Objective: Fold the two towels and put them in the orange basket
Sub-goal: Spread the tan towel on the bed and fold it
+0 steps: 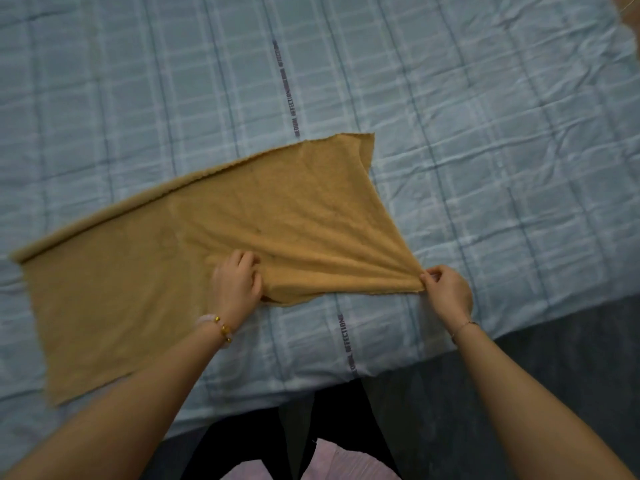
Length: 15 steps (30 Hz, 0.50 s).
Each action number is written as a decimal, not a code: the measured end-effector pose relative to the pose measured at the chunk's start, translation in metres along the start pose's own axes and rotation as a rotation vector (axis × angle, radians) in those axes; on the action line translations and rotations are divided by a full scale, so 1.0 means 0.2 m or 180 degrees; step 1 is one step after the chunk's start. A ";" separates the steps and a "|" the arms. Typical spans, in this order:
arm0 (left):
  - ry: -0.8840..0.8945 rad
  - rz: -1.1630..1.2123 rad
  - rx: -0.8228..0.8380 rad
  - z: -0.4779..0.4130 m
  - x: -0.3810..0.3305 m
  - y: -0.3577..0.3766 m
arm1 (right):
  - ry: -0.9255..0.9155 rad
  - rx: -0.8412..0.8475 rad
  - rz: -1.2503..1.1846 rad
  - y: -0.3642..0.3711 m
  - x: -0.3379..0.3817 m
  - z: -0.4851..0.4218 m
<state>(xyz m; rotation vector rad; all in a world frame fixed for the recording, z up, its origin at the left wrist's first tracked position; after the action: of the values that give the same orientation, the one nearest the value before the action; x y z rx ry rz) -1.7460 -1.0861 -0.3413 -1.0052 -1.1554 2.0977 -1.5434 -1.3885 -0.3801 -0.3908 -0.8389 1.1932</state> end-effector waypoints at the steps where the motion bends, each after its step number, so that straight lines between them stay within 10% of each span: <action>1: -0.0185 0.0150 -0.0064 0.05 0.02 0.02 | 0.0000 0.0005 0.0023 0.00 0.00 -0.01; 10: -0.1684 0.0678 -0.0091 0.47 0.33 0.17 | -0.0149 0.0020 0.0433 -0.14 0.00 -0.11; 15: -0.1632 0.0195 0.0043 0.60 0.48 0.17 | -0.0157 0.0051 0.0707 -0.14 0.04 -0.16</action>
<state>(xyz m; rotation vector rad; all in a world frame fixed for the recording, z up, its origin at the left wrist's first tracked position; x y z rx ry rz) -1.9017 -1.0873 -0.3613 -0.5065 -1.3537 2.4915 -1.5001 -1.3859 -0.3783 -0.4515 -0.8436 1.4194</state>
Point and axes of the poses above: each hand's wrist, its own z-axis away from the middle knuckle, its own y-axis out of the palm, x = y × z, the point moved 3 cm from there along -z, towards the middle knuckle, and after that the axes turned 12 degrees about x, right-handed, at the moved point
